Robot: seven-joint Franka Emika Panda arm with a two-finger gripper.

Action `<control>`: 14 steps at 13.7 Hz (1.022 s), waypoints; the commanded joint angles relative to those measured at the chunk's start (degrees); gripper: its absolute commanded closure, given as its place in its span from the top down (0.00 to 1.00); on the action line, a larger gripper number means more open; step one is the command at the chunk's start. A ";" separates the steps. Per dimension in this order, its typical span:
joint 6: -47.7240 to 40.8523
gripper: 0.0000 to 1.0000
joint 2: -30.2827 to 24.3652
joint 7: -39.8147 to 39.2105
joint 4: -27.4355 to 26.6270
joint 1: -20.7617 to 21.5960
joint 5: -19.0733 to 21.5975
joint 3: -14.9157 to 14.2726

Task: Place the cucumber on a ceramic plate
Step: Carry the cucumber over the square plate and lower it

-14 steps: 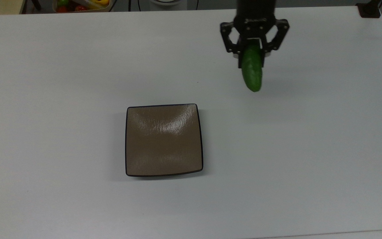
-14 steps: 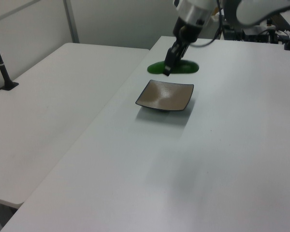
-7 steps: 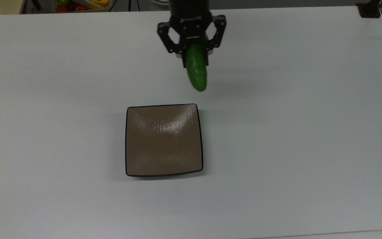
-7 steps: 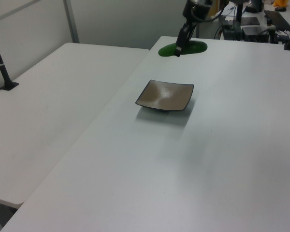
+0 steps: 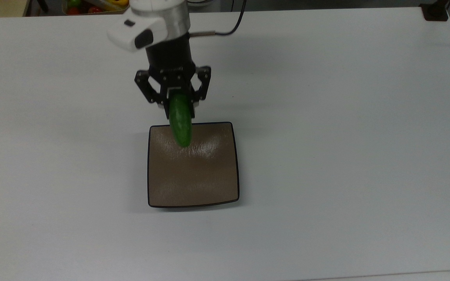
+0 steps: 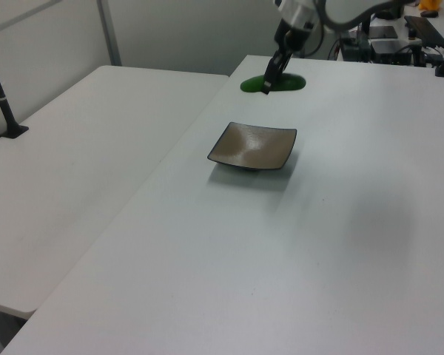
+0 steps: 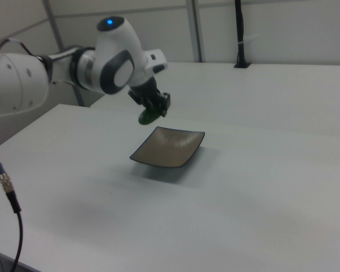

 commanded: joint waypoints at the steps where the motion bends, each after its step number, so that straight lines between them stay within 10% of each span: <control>1: 7.59 0.00 3.89 -1.25 -1.57 0.04 -1.02 -0.21; 11: 25.79 0.04 12.51 -0.54 -5.62 0.92 -2.42 -0.21; 14: 26.16 0.23 13.40 -0.46 -5.62 1.62 -2.34 -0.12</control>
